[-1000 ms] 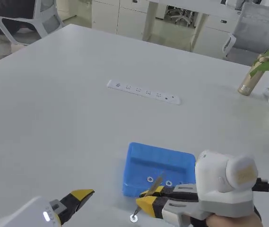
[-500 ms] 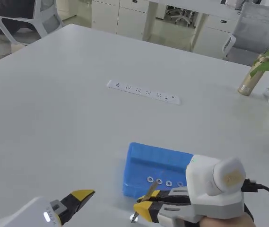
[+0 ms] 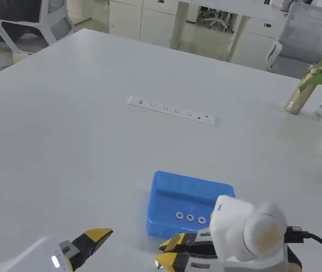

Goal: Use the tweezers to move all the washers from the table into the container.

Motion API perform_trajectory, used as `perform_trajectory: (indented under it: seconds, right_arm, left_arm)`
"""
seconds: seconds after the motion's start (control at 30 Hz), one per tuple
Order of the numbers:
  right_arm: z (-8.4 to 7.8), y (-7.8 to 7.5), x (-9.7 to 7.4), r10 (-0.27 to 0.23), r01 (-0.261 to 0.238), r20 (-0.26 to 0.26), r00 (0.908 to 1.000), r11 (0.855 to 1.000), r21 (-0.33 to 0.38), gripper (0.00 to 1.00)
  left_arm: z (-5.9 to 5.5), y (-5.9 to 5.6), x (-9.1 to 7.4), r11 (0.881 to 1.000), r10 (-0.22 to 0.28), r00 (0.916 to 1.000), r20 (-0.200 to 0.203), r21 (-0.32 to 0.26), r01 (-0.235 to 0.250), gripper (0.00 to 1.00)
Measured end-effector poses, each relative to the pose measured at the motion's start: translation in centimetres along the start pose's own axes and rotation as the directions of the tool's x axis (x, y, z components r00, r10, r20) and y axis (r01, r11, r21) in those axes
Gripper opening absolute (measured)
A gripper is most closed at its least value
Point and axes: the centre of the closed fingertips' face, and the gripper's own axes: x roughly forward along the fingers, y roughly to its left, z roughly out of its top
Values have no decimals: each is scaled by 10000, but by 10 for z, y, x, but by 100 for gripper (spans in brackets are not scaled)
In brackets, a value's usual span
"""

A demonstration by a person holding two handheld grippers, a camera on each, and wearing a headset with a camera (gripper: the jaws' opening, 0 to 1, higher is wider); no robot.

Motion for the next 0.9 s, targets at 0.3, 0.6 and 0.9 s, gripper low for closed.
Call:
perform_trajectory:
  seconds: [0.3,0.6,0.9]
  right_arm:
    - [-1,5,2,-128,115,-163,9998,9969,-781,4]
    - [-1,7,2,-222,185,-257,9994,9905,-1365,3]
    - [-1,11,-7,-220,194,-170,9996,9900,-1398,3]
  left_arm:
    - [-1,-1,0,10000,-38,10000,-46,15,38,75]
    - [-1,-2,1,10000,-50,10000,-69,51,51,75]
    - [0,-1,0,10000,2,10000,-47,15,-2,75]
